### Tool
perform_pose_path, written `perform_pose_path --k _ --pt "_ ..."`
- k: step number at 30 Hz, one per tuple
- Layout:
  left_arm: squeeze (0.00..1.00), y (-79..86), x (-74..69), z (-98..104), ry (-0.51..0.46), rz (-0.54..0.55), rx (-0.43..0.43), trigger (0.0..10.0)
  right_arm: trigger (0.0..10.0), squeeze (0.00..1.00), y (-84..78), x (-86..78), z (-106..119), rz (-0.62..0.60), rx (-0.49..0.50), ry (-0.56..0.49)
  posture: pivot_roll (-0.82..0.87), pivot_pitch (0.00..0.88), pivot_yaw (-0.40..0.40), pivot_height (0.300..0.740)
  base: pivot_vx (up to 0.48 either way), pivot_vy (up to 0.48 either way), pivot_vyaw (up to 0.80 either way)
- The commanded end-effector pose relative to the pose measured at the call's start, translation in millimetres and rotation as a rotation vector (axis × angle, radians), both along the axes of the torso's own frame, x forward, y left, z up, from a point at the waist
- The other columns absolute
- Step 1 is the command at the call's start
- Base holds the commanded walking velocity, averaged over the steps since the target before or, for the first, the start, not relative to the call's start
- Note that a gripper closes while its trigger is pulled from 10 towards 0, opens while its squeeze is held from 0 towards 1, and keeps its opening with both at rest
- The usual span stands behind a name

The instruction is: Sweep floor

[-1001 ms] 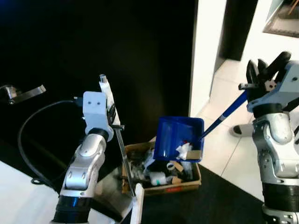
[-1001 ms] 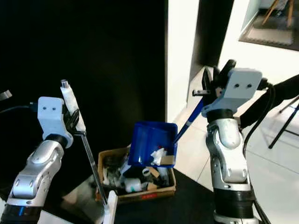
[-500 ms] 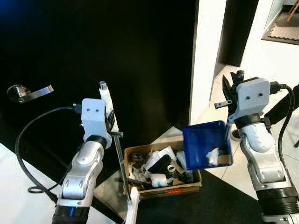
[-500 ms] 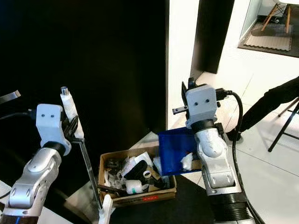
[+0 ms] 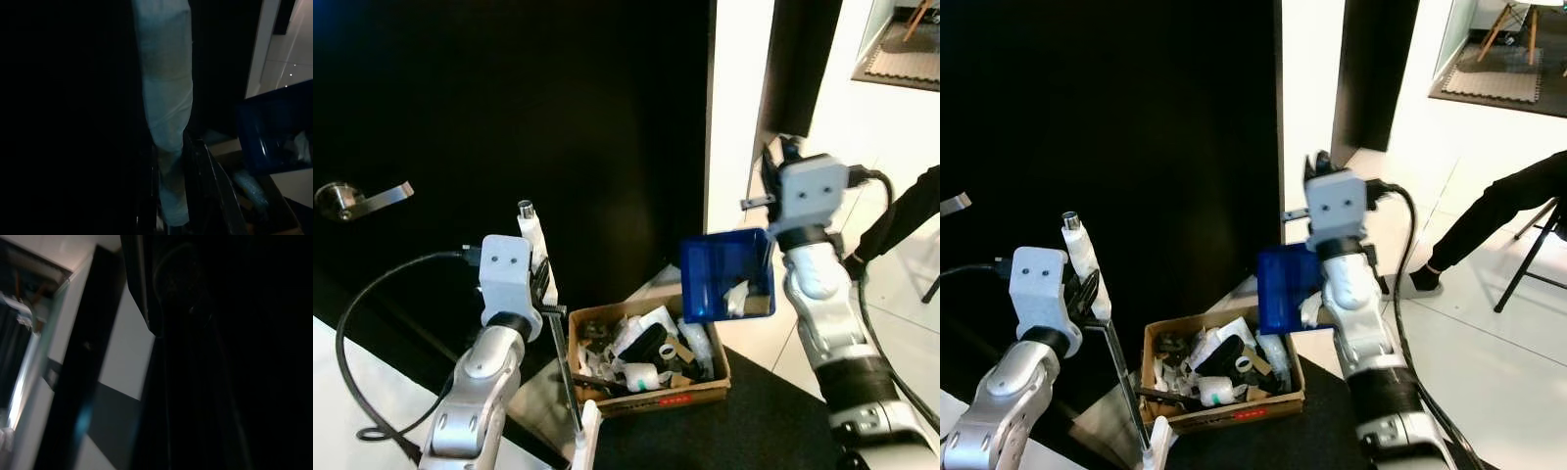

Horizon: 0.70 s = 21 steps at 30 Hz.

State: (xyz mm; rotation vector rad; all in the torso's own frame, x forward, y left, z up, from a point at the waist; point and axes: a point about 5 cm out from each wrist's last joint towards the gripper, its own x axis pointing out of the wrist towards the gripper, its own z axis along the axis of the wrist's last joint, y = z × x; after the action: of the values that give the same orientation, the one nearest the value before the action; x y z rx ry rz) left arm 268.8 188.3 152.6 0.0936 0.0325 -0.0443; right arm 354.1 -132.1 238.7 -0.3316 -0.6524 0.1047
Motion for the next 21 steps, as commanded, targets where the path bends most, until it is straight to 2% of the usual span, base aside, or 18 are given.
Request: perform_pose_path --k 1,2,3,5,6,7,11,13,14,16,19,20,21 --pt "0.00 9.2 -6.7 3.4 -0.011 0.027 0.062 10.0 10.0 0.00 16.0 -0.6 10.8 0.067 -0.023 -0.071 0.15 0.159 0.113 0.740 0.000 0.000 0.00" --pt "0.00 9.2 -6.7 3.4 -0.011 0.027 0.062 10.0 10.0 0.00 16.0 -0.6 10.8 0.067 -0.023 -0.071 0.15 0.159 0.113 0.740 0.000 0.000 0.00" --pt "0.00 12.4 -15.6 0.9 -0.002 0.045 0.076 10.0 10.0 0.00 24.7 3.0 12.4 0.101 -0.034 -0.072 0.17 0.166 0.095 0.740 0.000 0.000 0.00" --pt "0.00 14.6 -20.3 -0.2 0.003 0.058 0.084 10.0 10.0 0.00 29.0 4.8 13.0 0.116 -0.040 -0.073 0.19 0.172 0.083 0.740 0.000 0.000 0.00" --pt "0.00 19.4 -30.0 -1.8 0.012 0.087 0.089 10.0 10.0 0.00 37.7 7.7 14.3 0.146 -0.043 -0.071 0.21 0.180 0.067 0.740 0.000 0.000 0.00" --pt "0.00 20.8 -33.6 -2.3 0.016 0.097 0.093 10.0 10.0 0.00 40.7 8.4 14.7 0.158 -0.045 -0.070 0.23 0.186 0.055 0.740 0.000 0.000 0.00" --pt "0.00 22.8 -40.4 -2.9 0.021 0.115 0.096 10.0 10.0 0.00 47.2 10.0 14.1 0.179 -0.056 -0.071 0.25 0.195 0.039 0.740 0.000 0.000 0.00" --pt "0.00 25.9 -49.2 -4.2 0.030 0.148 0.097 10.0 10.0 0.00 59.0 10.8 10.2 0.213 -0.115 -0.072 0.27 0.206 0.021 0.740 0.000 0.000 0.00" --pt "0.00 25.9 -49.2 -4.2 0.030 0.148 0.097 10.0 10.0 0.00 59.0 10.8 10.2 0.213 -0.115 -0.072 0.27 0.206 0.021 0.740 0.000 0.000 0.00" --pt "0.00 27.6 -61.6 -8.2 0.047 0.183 0.099 10.0 10.0 0.00 73.2 10.3 2.0 0.272 -0.217 -0.066 0.28 0.221 -0.005 0.740 0.000 0.000 0.00" --pt "0.00 27.9 -68.0 -11.1 0.059 0.200 0.099 10.0 10.0 0.00 78.3 9.6 0.4 0.302 -0.259 -0.073 0.29 0.229 -0.022 0.740 0.000 0.000 0.00" --pt "0.00 27.8 -73.5 -13.7 0.070 0.218 0.095 10.0 10.0 0.00 85.8 7.2 1.4 0.341 -0.328 -0.108 0.29 0.235 -0.039 0.740 0.000 0.000 0.00" --pt "0.00 27.8 -73.5 -13.7 0.070 0.218 0.095 10.0 10.0 0.00 85.8 7.2 1.4 0.341 -0.328 -0.108 0.29 0.235 -0.039 0.740 0.000 0.000 0.00"
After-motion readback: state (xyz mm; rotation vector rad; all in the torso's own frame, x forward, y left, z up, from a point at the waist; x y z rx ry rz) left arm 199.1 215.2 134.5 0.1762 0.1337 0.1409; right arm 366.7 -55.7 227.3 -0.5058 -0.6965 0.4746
